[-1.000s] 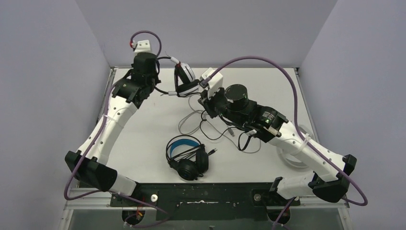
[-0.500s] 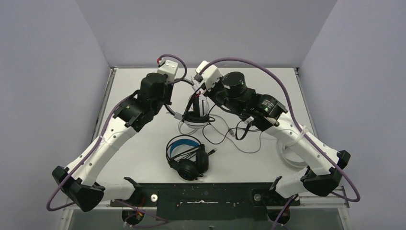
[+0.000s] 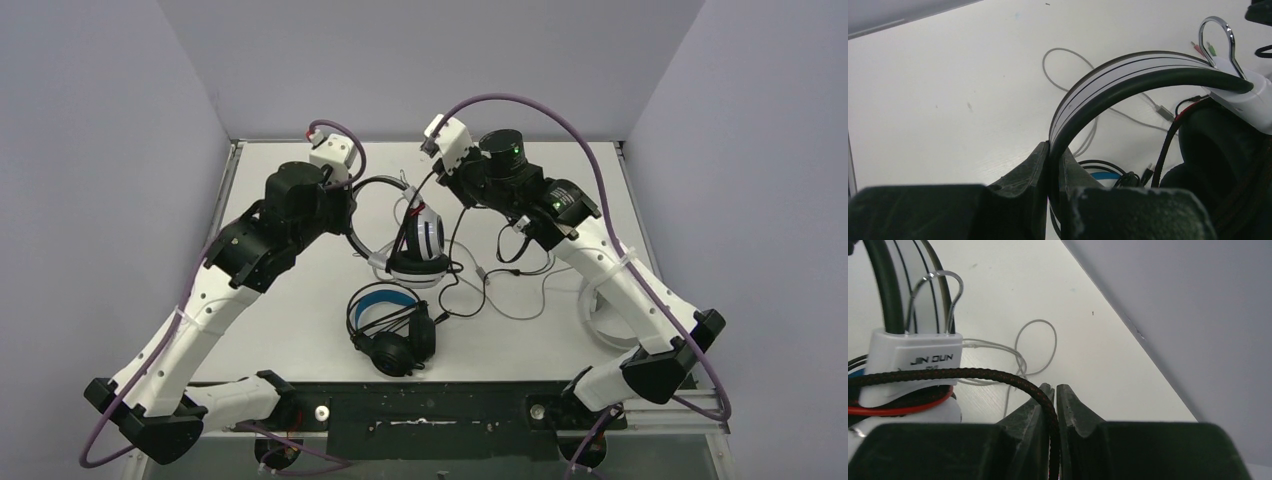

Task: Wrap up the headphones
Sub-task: Wrap the headphones cable around the headphones.

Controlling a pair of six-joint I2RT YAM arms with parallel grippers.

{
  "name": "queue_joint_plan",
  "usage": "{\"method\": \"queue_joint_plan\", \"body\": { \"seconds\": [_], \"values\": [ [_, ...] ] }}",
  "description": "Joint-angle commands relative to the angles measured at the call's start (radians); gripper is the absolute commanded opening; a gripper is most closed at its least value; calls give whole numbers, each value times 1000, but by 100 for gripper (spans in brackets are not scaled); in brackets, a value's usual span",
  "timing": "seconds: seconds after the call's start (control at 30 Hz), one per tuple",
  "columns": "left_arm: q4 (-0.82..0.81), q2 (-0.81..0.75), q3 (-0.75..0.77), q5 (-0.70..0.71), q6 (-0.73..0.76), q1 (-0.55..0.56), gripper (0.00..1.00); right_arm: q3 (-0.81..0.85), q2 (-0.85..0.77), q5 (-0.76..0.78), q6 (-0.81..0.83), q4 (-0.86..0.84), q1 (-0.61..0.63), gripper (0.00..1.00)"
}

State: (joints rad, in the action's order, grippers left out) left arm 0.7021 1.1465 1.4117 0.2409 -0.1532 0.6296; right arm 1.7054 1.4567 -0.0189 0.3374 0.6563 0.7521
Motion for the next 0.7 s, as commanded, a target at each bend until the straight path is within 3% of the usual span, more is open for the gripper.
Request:
{"method": "queue_joint_plan", "body": {
  "seconds": [0.0, 0.2, 0.33, 0.43, 0.53, 0.67],
  "values": [
    [-39, -36, 97, -104, -71, -6, 0, -93, -48, -181, -15, -130, -80, 10],
    [-30, -54, 122, -138, -144, -13, 0, -248, -103, -369, -116, -277, -171, 10],
    [-1, -54, 156, -108, -206, -17, 0, -306, -99, -420, -192, -360, -186, 17],
    [-11, -53, 166, -126, -250, -23, 0, -316, -79, -407, -261, -392, -186, 21],
    [-36, -46, 163, -172, -293, -56, 0, -332, -68, -360, -348, -421, -186, 33],
    [-82, -41, 141, -302, -414, -196, 0, -331, -66, -253, -423, -361, -192, 47]
  ]
}}
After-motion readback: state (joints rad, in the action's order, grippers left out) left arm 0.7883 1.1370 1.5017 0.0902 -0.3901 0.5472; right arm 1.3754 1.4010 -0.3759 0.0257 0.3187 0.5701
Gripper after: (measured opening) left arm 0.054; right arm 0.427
